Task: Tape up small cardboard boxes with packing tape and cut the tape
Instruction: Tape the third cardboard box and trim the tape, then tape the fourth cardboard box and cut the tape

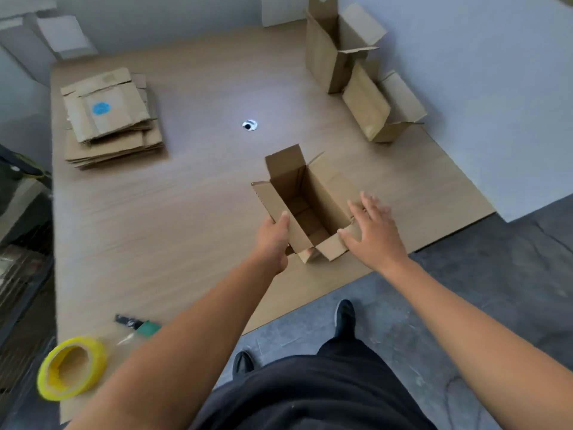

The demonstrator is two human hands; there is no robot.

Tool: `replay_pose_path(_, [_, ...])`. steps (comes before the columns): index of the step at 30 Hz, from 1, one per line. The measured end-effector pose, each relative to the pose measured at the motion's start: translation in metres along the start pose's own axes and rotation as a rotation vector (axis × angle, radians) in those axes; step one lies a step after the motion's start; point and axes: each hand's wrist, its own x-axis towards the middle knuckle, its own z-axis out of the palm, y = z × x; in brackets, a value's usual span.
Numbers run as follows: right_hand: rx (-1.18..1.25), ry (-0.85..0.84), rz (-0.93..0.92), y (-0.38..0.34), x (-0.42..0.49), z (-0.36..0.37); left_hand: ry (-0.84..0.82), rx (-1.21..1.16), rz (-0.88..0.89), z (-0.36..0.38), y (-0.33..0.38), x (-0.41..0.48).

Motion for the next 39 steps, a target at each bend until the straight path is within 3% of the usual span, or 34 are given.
replay_pose_path(11, [0.004, 0.015, 0.244, 0.247, 0.053, -0.108, -0.176, 0.085, -0.154, 0.315, 0.014, 0.063])
replay_pose_path(18, [-0.042, -0.031, 0.094, 0.277, 0.098, -0.148, -0.251, 0.109, -0.062, 0.349, 0.018, 0.068])
replay_pose_path(22, [-0.032, -0.006, -0.076, 0.215, 0.149, -0.148, -0.074, 0.523, 0.362, 0.289, 0.048, 0.068])
replay_pose_path(26, [-0.002, -0.027, -0.262, 0.103, 0.208, -0.123, 0.164, 0.899, 0.539, 0.179, 0.101, 0.091])
replay_pose_path(29, [0.011, -0.087, -0.398, -0.005, 0.246, -0.093, 0.375, 1.117, 0.523, 0.076, 0.142, 0.107])
replay_pose_path(33, [0.036, -0.164, -0.549, -0.154, 0.292, -0.046, 0.598, 1.209, 0.411, -0.074, 0.199, 0.129])
replay_pose_path(39, [0.142, -0.308, -0.525, -0.339, 0.380, 0.025, 0.775, 1.056, 0.287, -0.283, 0.280, 0.195])
